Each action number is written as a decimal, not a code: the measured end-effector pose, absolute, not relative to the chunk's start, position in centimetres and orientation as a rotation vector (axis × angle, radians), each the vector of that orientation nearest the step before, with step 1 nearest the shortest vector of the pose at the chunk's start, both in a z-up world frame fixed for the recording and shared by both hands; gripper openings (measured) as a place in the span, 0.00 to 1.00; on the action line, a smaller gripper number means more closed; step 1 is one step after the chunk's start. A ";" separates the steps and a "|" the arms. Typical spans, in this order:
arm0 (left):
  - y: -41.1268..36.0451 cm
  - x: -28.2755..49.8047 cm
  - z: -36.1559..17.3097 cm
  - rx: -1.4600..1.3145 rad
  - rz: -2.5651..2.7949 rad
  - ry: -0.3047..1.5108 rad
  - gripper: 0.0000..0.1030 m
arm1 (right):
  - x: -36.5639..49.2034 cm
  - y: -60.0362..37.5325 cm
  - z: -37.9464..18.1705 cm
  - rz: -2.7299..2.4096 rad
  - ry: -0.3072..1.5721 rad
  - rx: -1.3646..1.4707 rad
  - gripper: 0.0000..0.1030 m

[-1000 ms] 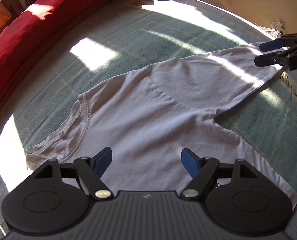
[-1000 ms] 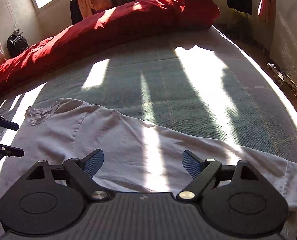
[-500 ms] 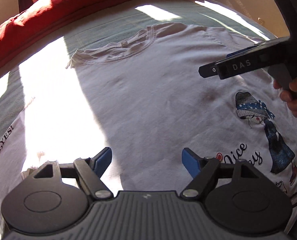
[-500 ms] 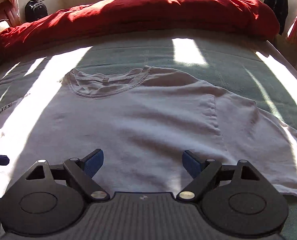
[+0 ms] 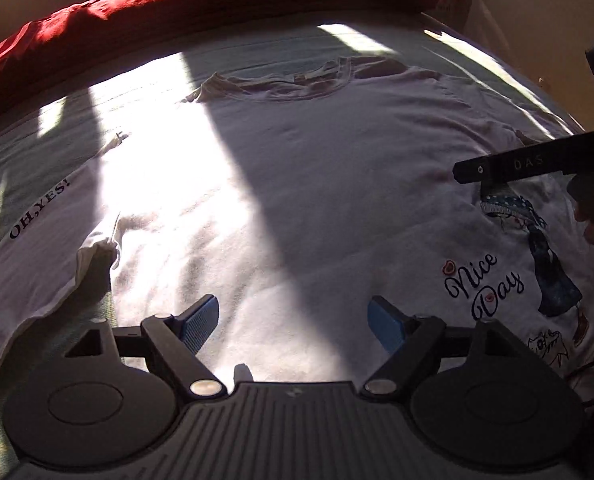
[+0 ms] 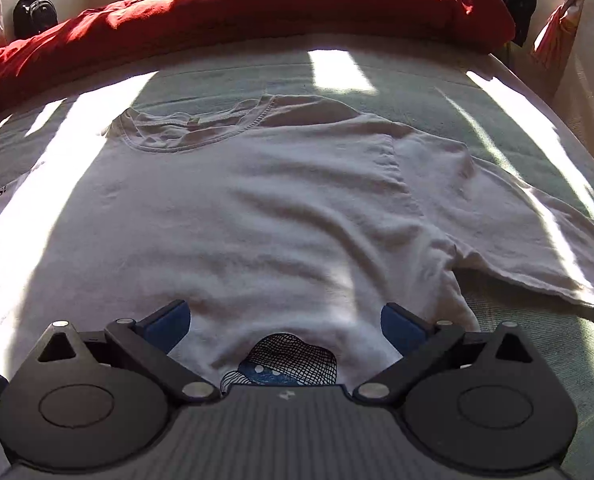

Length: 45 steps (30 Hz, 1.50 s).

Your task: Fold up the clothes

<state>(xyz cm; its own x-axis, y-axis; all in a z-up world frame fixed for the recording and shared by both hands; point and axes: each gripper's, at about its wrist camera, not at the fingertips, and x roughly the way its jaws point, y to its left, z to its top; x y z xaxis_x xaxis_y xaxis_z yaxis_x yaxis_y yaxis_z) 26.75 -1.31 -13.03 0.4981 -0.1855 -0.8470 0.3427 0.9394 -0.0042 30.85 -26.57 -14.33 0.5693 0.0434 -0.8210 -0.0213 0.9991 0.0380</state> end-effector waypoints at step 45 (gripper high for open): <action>-0.2 13.9 -11.4 -0.015 -0.108 0.831 0.82 | 9.8 -27.3 -17.6 0.078 0.847 0.018 1.00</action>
<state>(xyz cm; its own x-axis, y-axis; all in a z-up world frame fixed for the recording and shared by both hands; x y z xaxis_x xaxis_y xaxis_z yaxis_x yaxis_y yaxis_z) 13.86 -0.20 -11.42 0.6691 -0.1017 -0.7362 0.0903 0.9944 -0.0554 9.79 -27.31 -17.64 0.6592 0.0764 -0.7480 -0.0623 0.9970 0.0469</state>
